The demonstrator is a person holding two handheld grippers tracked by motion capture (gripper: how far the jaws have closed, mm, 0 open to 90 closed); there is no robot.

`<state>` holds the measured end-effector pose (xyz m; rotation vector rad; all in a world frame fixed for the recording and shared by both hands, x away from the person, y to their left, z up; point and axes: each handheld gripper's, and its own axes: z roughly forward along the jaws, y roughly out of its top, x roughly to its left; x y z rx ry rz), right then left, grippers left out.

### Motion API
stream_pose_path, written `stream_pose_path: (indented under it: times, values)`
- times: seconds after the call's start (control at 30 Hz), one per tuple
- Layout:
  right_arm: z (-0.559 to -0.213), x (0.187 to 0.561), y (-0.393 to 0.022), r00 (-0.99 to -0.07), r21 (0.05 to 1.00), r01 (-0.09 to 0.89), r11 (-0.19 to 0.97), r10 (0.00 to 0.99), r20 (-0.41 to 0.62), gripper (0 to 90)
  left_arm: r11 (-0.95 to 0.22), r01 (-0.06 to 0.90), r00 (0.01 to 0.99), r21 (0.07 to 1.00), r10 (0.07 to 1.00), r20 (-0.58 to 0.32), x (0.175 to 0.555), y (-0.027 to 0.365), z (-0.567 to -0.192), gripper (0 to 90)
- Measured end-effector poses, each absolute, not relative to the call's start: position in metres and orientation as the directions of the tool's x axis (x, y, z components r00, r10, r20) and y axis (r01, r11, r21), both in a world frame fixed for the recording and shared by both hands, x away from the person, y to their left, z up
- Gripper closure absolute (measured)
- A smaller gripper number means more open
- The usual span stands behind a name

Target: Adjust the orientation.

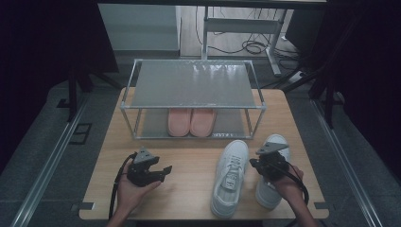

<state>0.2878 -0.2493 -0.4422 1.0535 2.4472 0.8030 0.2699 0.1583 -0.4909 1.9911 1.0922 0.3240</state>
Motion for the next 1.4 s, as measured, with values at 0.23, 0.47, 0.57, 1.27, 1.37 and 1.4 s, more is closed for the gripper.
stream_pose_path:
  times: [0.23, 0.47, 0.57, 1.27, 1.37, 1.4]
  values:
    - [-0.451, 0.296, -0.236, -0.668, 0.562, 0.569, 0.6, 0.736, -0.11, 90.0, -0.279, 0.582, 0.586, 0.764, 0.795, -0.157, 0.27, 0.161, -0.49, 35.0]
    - [-0.457, 0.302, -0.233, -0.689, 0.486, 0.595, 0.64, 0.718, -0.102, 90.0, -0.282, 0.579, 0.584, 0.765, 0.798, -0.147, 0.269, 0.159, -0.49, 35.0]
    - [-0.457, 0.303, -0.227, -0.698, 0.457, 0.595, 0.661, 0.707, -0.115, 90.0, -0.282, 0.581, 0.584, 0.763, 0.798, -0.149, 0.269, 0.159, -0.49, 35.1]
    - [-0.454, 0.322, -0.187, -0.754, 0.415, 0.553, 0.722, 0.646, -0.12, 90.0, -0.275, 0.59, 0.576, 0.759, 0.802, -0.158, 0.271, 0.163, -0.491, 35.3]
    - [-0.454, 0.324, -0.184, -0.757, 0.427, 0.553, 0.716, 0.645, -0.101, 90.0, -0.275, 0.592, 0.576, 0.758, 0.802, -0.159, 0.271, 0.163, -0.492, 35.3]
    - [-0.454, 0.325, -0.183, -0.76, 0.431, 0.55, 0.715, 0.643, -0.098, 90.0, -0.275, 0.591, 0.576, 0.758, 0.802, -0.158, 0.271, 0.163, -0.492, 35.3]
